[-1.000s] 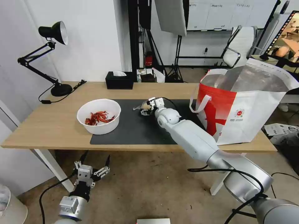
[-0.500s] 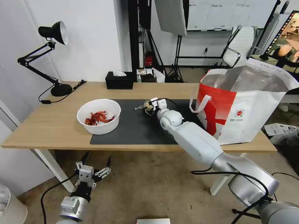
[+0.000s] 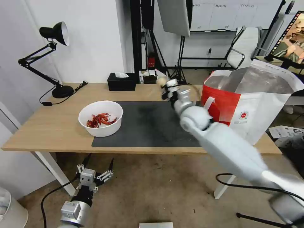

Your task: Pick up the trash from the table and place it into the takeout bag.

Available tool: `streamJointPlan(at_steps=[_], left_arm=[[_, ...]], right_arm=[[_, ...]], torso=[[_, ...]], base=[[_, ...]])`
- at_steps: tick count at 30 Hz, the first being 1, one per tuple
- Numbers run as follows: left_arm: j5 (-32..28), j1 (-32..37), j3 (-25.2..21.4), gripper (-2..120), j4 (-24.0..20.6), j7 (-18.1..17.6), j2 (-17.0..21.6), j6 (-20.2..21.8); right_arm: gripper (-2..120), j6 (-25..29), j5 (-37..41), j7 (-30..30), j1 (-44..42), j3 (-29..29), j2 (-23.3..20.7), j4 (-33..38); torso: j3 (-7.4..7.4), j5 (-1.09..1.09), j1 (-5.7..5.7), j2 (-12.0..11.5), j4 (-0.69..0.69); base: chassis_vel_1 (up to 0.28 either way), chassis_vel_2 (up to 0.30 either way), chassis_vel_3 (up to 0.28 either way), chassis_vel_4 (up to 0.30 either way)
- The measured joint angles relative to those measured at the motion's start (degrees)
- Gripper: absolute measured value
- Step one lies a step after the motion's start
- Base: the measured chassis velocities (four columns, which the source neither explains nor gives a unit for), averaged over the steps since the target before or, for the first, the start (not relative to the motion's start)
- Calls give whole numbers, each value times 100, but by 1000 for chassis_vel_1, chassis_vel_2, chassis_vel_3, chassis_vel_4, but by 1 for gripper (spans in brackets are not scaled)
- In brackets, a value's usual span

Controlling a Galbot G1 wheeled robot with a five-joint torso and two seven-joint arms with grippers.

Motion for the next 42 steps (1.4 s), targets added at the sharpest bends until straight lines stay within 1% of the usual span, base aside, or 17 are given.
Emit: streamJointPlan(at_steps=[2, 3, 6, 13, 17, 19, 20, 21, 23, 25, 28, 30, 33, 34, 37, 41, 42], left_arm=[[31, 1, 17, 100, -7, -1, 2, -3], [31, 1, 17, 100, -7, -1, 2, -3], [88, -4, 55, 100, -11, 0, -13, -7], [157, 8, 106, 100, -49, 1, -62, -26], [168, 12, 118, 100, -73, 3, -63, -26], [171, 14, 118, 100, -80, 3, -62, -27], [173, 20, 119, 100, -96, 3, -62, -26], [173, 20, 119, 100, -96, 3, -62, -26], [176, 40, 119, 100, -114, 4, -62, -27], [177, 48, 117, 100, -119, 4, -61, -27], [178, 55, 100, 100, -130, 5, -48, -26], [178, 53, 96, 100, -134, 5, -42, -27], [178, 50, 93, 100, -148, 5, -37, -27], [178, 50, 93, 100, -148, 5, -37, -27], [178, 52, 92, 100, -154, 5, -36, -27], [188, 59, 93, 100, -182, 6, -40, -27], [188, 59, 93, 100, -182, 6, -40, -27]], right_arm=[[8, -89, 5, 95, -48, 344, -476, 415], [8, -89, 5, 95, -48, 344, -476, 415], [7, -537, 218, 590, -60, 859, -1086, 797], [7, -1129, 1032, 1260, -381, 1431, -1691, 743], [8, -1377, 1637, 1610, -736, 1628, -1773, 741], [13, -1426, 1753, 1658, -864, 1685, -1770, 745], [19, -1469, 1828, 1713, -987, 1754, -1744, 746], [19, -1469, 1828, 1713, -987, 1754, -1744, 746], [29, -1537, 1909, 1783, -1123, 1822, -1709, 749], [32, -1552, 1916, 1789, -1151, 1829, -1703, 754], [49, -1585, 1913, 1791, -1183, 1824, -1682, 768], [52, -1596, 1911, 1791, -1183, 1811, -1675, 773], [68, -1604, 1891, 1797, -1181, 1794, -1659, 779], [68, -1604, 1891, 1797, -1181, 1794, -1659, 779], [78, -1604, 1879, 1805, -1192, 1794, -1660, 792], [95, -1601, 1878, 1805, -1263, 1829, -1674, 877], [95, -1601, 1878, 1805, -1263, 1829, -1674, 877]], torso=[[0, 0, 0, 1, 0], [0, 0, 0, 1, 0], [0, -2, 0, 1, 0], [0, 0, 0, 0, 0], [0, -1, 0, 0, 0], [1, -1, 0, 0, 2], [1, -1, 0, 0, 2], [1, -1, 0, 0, 2], [1, -2, 0, 0, 1], [1, -2, 0, 0, 1], [1, -3, 1, 0, 2], [1, -3, 0, 0, 2], [1, -3, 0, 0, 2], [1, -3, 0, 0, 2], [1, -3, 1, 0, 2], [1, -3, 1, 0, 2], [1, -3, 1, 0, 2]], base=[[0, 0, 0, 0], [0, 0, 0, 0], [0, 0, 0, 0], [0, 0, 0, 0], [0, 0, 0, 0], [0, 0, 0, 0], [0, 0, 0, 0], [0, 0, 0, 0], [0, 0, 0, 0], [0, 0, 0, 0], [0, 0, 0, 0], [0, 0, 0, 0], [0, 0, 0, 0], [0, 0, 0, 0], [0, 0, 0, 0], [0, 0, 0, 0], [0, 0, 0, 0]])
